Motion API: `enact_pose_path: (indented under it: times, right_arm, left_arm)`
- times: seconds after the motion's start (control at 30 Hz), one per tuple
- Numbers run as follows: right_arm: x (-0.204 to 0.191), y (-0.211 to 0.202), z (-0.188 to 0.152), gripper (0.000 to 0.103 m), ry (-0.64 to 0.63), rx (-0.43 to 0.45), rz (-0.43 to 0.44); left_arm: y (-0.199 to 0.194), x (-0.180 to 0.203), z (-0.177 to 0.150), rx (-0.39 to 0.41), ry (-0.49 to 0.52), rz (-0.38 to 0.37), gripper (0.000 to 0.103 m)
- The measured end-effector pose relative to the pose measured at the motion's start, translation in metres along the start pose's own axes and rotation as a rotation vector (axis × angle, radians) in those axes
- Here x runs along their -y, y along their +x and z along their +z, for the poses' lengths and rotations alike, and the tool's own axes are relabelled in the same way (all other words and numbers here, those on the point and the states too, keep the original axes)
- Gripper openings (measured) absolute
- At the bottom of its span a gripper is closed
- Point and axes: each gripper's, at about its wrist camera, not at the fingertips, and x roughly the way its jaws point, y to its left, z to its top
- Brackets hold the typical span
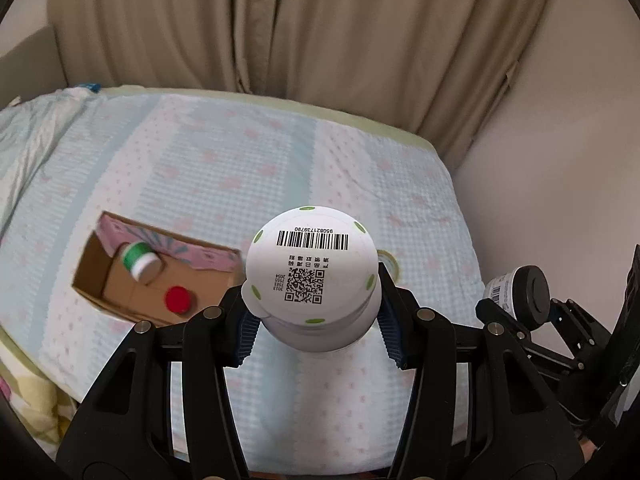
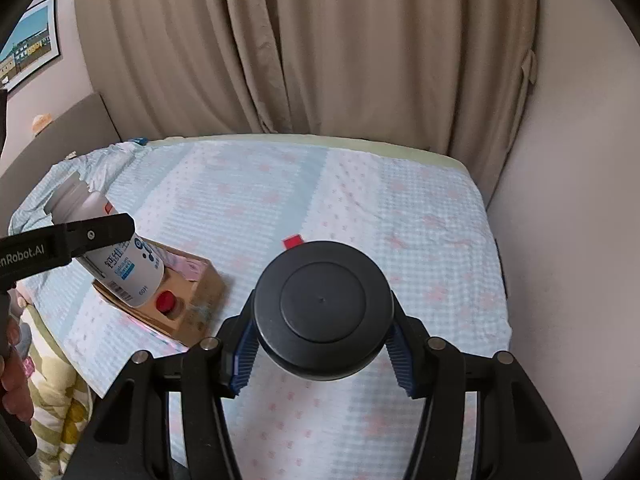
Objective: Organize rigid objects
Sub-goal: 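Carry the pill bottle and black-lidded jar over the cardboard box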
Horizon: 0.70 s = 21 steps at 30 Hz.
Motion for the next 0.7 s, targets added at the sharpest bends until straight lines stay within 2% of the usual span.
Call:
enact_pose_path:
  times: [0.33,0.5,0.7]
  right_arm:
    - [-0.101,0.013,0.042,0.052,0.0,0.027,-0.018]
    - [-0.158,0.034,0.061,0.052,0.056,0.005,-0.019]
    - [-0.223,0.071,0.074,0.052,0.147,-0.036,-0.019]
  left_arm:
    - [-0.005,-0.114,0.042,-0.031,0.018,-0.036,0.047]
    - [0.003,-0.183,0.064,-0.062,0.048,-0.05,0.047]
    - [0.029,-0.263,0.077,-0.144,0.099,-0.034,0.047]
